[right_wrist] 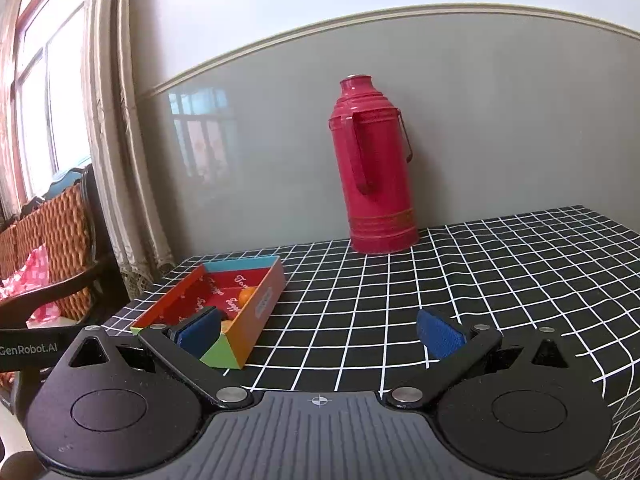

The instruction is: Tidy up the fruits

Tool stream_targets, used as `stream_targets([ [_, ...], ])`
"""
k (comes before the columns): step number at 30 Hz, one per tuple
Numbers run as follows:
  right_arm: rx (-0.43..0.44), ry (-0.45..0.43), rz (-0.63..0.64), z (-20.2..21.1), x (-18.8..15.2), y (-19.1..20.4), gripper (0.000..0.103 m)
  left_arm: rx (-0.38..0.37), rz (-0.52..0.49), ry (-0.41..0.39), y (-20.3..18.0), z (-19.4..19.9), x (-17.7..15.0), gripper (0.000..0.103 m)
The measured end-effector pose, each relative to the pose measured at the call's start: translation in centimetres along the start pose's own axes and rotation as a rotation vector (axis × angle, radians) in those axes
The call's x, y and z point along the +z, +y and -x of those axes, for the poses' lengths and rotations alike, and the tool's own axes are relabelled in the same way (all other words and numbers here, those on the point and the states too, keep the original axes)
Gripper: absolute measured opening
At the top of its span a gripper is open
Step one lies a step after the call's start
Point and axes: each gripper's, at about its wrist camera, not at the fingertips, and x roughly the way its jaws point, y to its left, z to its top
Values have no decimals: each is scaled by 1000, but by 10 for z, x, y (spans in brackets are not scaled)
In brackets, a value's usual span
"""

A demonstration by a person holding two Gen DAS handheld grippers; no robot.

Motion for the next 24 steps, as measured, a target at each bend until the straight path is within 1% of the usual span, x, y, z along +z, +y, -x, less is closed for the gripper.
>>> stream_targets([
  [15, 10, -2, 12, 1, 9, 9, 103, -5, -8, 13, -4, -5, 3, 97],
  [18, 14, -6, 21, -1, 12, 12, 103, -14, -9, 19, -6, -9, 4, 97],
  [22, 23, -4, 30, -5, 17, 17, 103, -54, -19, 8, -10, -13, 4, 97],
  [24, 29, -2, 33, -8, 19, 19, 103, -56, -18, 10, -12, -17, 5, 97],
])
